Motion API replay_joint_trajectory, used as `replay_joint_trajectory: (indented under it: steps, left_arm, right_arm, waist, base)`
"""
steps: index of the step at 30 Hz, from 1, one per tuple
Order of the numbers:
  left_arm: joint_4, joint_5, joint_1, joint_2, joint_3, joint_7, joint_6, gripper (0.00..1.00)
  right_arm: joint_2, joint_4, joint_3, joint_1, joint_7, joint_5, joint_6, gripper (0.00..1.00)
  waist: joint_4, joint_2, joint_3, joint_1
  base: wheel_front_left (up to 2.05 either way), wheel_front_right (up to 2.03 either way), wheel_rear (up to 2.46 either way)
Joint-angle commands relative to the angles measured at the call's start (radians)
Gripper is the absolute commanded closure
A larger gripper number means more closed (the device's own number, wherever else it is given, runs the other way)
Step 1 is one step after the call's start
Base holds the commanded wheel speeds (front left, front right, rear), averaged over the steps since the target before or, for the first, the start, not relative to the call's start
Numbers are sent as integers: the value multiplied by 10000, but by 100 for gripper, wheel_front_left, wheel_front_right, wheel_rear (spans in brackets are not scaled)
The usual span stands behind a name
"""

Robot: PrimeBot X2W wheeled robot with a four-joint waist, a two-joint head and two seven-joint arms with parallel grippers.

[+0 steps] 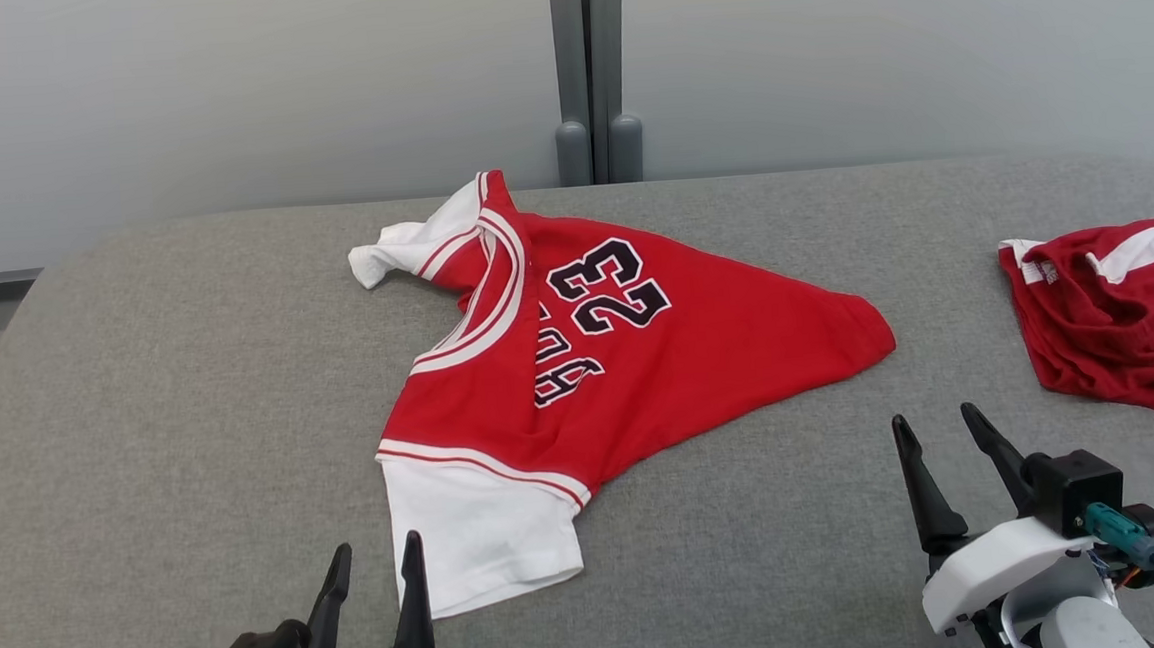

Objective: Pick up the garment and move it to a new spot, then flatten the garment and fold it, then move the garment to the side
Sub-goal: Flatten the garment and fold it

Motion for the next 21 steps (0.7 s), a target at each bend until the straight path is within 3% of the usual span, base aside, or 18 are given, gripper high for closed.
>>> replay_joint_trajectory:
  steps: [1,21]
  left_arm:
    - [-34,-33,165,26,70,-4,17,0]
    - [-44,131,365,26,161,-4,2,0]
  right_arm:
    - [-31,-106,-27,187,-46,77,-15,0]
    - [-33,-57,-13,528,-47,394,-16,0]
  waist:
    - [-48,-1,-60,0]
    - [-111,-1,-192,0]
  base:
    - [0,0,0]
    - [0,0,0]
